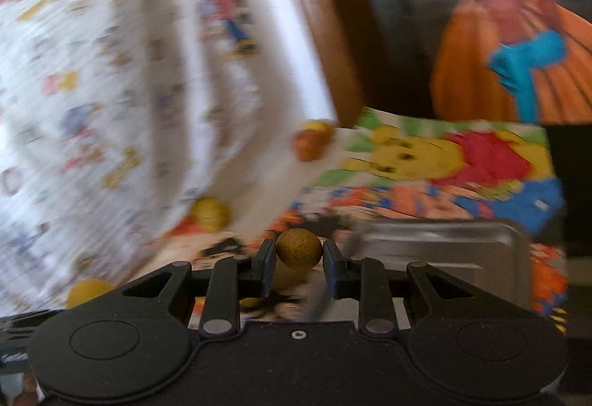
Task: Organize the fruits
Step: 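Carry the lemon into the metal tray and open the left tool while the right tool releases its fruit there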
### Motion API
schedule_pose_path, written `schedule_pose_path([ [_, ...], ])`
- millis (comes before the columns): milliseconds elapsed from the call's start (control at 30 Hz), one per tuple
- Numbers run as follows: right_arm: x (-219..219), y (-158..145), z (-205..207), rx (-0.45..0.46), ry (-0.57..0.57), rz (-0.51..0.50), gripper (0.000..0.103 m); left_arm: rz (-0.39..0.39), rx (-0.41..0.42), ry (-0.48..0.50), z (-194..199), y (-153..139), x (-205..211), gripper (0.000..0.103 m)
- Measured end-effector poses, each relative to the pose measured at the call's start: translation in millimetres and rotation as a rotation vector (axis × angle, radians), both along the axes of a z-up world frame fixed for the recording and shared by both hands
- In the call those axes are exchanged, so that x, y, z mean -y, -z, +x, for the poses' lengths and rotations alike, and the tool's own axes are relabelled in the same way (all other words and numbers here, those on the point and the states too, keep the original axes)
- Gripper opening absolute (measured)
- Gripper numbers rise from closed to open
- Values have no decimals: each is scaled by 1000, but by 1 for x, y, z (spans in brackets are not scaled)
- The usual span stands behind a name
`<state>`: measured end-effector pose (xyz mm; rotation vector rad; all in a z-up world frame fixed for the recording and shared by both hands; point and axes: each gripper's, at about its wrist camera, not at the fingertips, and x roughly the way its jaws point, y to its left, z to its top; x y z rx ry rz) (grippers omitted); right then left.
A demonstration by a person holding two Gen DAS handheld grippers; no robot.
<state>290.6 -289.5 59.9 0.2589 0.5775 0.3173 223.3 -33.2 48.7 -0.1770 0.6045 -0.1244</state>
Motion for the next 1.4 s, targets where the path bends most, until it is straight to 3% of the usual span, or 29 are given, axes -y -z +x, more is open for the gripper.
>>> schedule_pose_path([
  [467,44,36,29,-134,157,-68,29,6,-52,233,53,28,78,67],
  [700,58,43,28,-172,212,-72,29,89,-51,319,53,40,106,67],
  [1067,60,52,30,-211,213,-74,30,175,-111,349,55,56,124,67],
  [1400,58,58,31,-237,206,-77,31,205,-129,344,54,61,126,68],
])
